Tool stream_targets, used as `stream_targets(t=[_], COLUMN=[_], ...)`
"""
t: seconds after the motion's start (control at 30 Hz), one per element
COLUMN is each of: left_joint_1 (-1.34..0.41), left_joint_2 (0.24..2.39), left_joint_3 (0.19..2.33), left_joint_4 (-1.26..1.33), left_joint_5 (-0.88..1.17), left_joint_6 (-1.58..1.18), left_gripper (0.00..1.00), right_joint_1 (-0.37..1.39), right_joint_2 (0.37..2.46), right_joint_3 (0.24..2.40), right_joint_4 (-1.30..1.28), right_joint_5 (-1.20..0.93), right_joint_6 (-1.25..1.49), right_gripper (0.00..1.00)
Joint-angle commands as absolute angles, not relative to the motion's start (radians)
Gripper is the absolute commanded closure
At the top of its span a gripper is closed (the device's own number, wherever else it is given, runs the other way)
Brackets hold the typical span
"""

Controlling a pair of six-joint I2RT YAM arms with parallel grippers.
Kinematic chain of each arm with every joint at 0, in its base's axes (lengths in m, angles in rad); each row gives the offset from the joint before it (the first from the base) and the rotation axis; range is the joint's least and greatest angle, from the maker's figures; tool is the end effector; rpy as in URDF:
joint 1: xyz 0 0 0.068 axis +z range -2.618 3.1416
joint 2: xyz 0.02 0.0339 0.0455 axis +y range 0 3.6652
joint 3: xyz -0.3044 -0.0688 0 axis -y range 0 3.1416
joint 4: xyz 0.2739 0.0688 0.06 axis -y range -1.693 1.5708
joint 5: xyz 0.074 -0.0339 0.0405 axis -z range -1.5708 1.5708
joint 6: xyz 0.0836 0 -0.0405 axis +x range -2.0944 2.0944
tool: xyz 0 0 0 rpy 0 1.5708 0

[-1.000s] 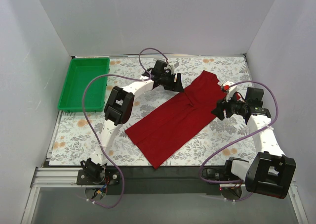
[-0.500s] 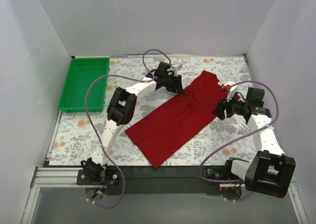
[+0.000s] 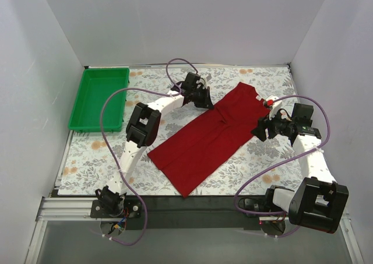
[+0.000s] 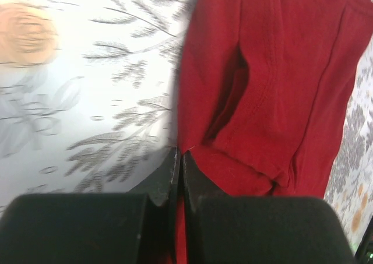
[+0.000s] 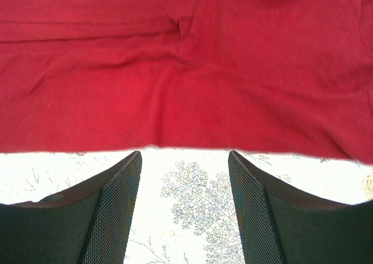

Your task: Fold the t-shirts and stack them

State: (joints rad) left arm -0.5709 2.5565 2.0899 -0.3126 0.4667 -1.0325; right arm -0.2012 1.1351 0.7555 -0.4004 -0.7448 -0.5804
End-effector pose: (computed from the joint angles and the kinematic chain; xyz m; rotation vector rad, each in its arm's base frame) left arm 0.5276 -0.3835 0.1075 -0.3489 2.6320 -1.2300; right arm 0.2705 0.0027 0.2484 -0.7377 2.0133 0.4279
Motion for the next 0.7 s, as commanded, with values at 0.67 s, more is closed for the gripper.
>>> stream_targets(t=[0.67], left_joint_1=[-0.291], left_joint_2=[2.197], left_joint_3=[1.556], left_joint_4=[-0.246], left_joint_5=[0.112], left_joint_6=[-1.204], left_gripper=[1.00], right_joint_1=[-0.210], right_joint_2=[1.189], right_joint_3=[0.759], right_joint_4=[-0.383], right_joint_5=[-0.758], right_joint_6=[-0.580], right_gripper=[0.43])
